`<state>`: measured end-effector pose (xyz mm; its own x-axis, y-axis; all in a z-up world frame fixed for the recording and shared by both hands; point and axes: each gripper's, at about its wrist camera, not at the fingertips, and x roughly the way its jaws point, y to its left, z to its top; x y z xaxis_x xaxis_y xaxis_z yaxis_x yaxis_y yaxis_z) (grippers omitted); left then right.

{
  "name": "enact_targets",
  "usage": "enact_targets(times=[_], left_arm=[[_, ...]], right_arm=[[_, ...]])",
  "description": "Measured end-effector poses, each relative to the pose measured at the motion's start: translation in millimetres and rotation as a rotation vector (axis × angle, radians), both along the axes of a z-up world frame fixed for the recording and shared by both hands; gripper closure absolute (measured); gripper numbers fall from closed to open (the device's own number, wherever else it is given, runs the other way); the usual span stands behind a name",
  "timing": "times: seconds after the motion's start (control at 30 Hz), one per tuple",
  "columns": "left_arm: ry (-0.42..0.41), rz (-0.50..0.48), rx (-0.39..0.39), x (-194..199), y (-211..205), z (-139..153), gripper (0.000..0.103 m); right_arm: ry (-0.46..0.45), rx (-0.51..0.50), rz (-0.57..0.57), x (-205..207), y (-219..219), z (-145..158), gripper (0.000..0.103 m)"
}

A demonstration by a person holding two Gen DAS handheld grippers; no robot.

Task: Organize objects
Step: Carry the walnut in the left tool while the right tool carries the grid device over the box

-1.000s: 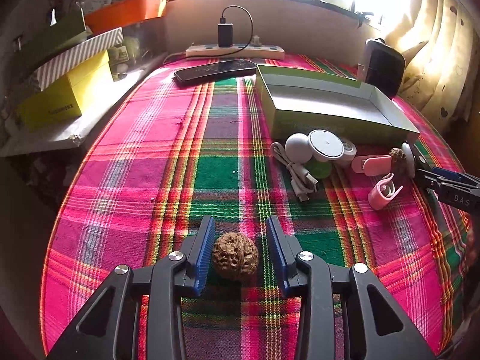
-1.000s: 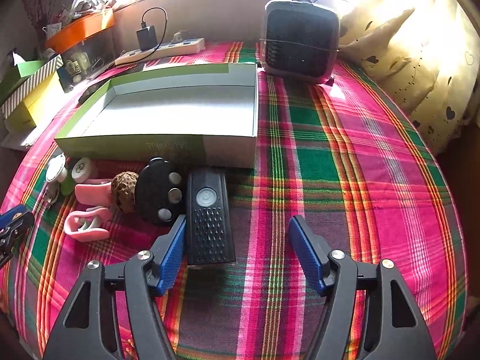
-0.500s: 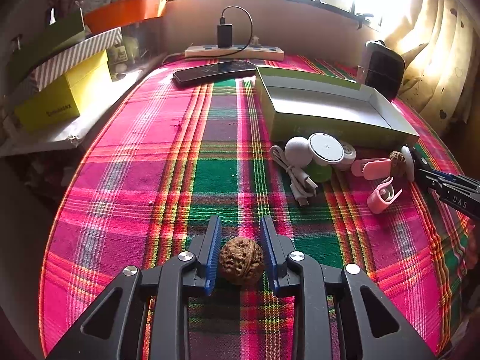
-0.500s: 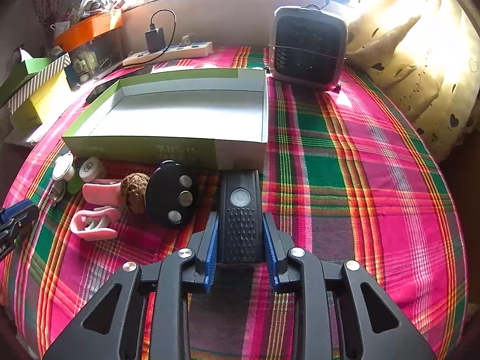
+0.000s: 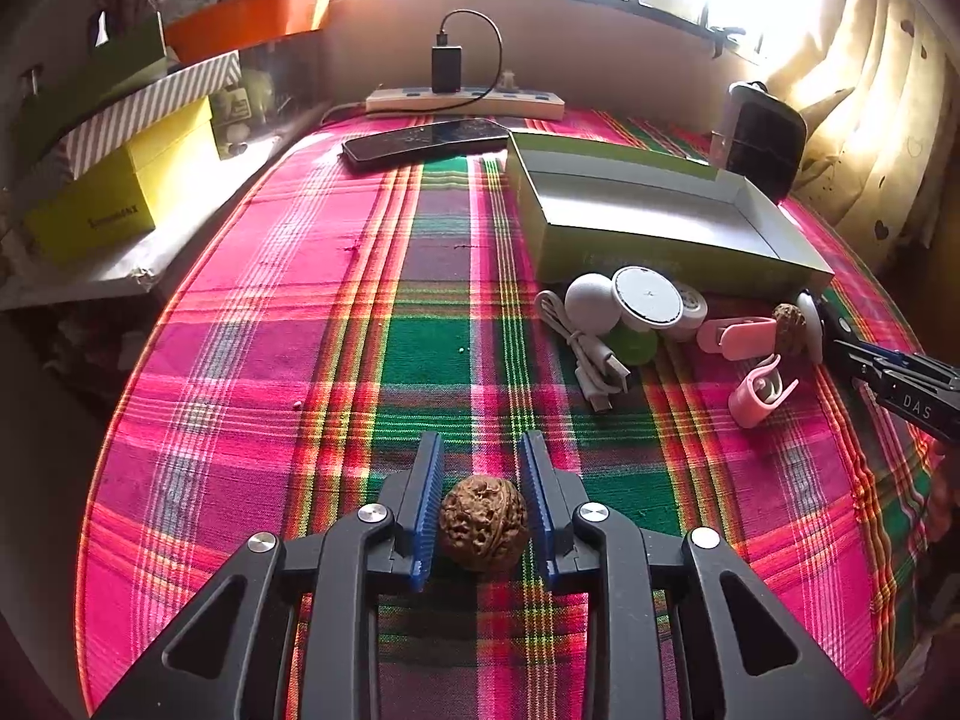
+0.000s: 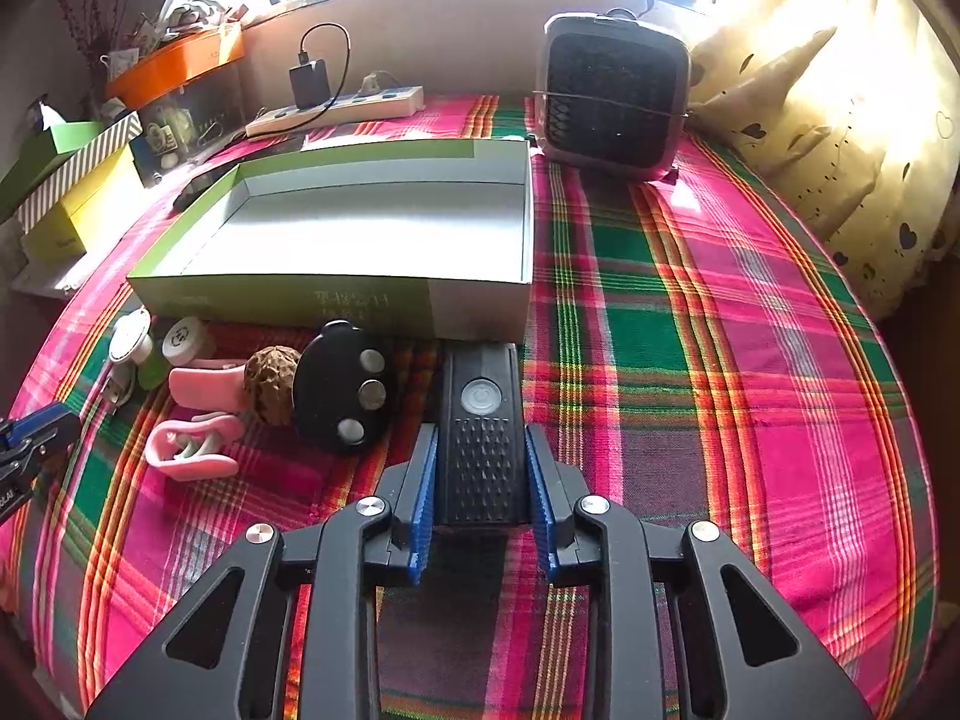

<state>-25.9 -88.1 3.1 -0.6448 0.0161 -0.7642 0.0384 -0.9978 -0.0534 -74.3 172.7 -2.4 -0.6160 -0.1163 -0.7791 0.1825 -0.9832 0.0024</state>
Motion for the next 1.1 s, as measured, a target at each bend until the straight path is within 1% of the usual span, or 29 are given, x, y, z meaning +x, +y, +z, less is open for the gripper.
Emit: enact_targets(times=[0.1, 0.17, 0.27, 0.33, 0.43, 0.57, 0.63, 0.7, 0.77, 0.87, 1.1], left_arm=[[0.001, -0.006, 0.006, -0.5, 1.6, 1.7, 0.079], [0.006, -0.011, 0.004, -0.6, 2.9, 4.7, 0.081], [0.014, -0.020, 0.005, -1.7, 3.9, 10.1, 0.082], [0.014, -0.026, 0.010, -2.9, 4.1, 11.7, 0.084], [0.014, -0.033, 0.008, -2.4, 2.9, 11.0, 0.084], [0.003, -0.026, 0.065, -1.3, -4.1, 10.5, 0.084], [0.002, -0.028, 0.062, -0.3, -5.3, 9.6, 0.083], [0.004, -0.036, 0.064, 1.4, -5.0, 9.6, 0.080], [0.005, -0.046, 0.069, 2.7, -4.6, 9.5, 0.071], [0.004, -0.063, 0.061, 5.9, -2.2, 9.2, 0.064], [-0.005, -0.048, 0.045, 9.7, -4.3, 7.2, 0.063]], right_arm=[[0.005, -0.004, -0.003, 1.9, 0.8, 2.0, 0.075], [0.009, -0.008, -0.005, 3.0, 1.7, 4.3, 0.075], [0.011, -0.008, -0.002, 3.9, 1.7, 6.7, 0.075], [0.010, -0.006, -0.005, 3.3, 2.0, 6.0, 0.075], [0.003, -0.013, -0.006, 2.7, 2.3, 4.0, 0.075], [0.004, -0.015, -0.004, 3.9, 1.6, 3.7, 0.075], [0.005, -0.017, -0.005, 3.9, 1.6, 3.8, 0.075], [0.004, -0.020, -0.009, 3.8, 2.4, 3.6, 0.075], [0.005, -0.021, -0.012, 4.2, 2.5, 3.7, 0.075], [0.005, -0.020, -0.011, 4.6, 2.6, 3.8, 0.075], [0.006, -0.023, -0.011, 8.3, 2.9, 3.5, 0.075]])
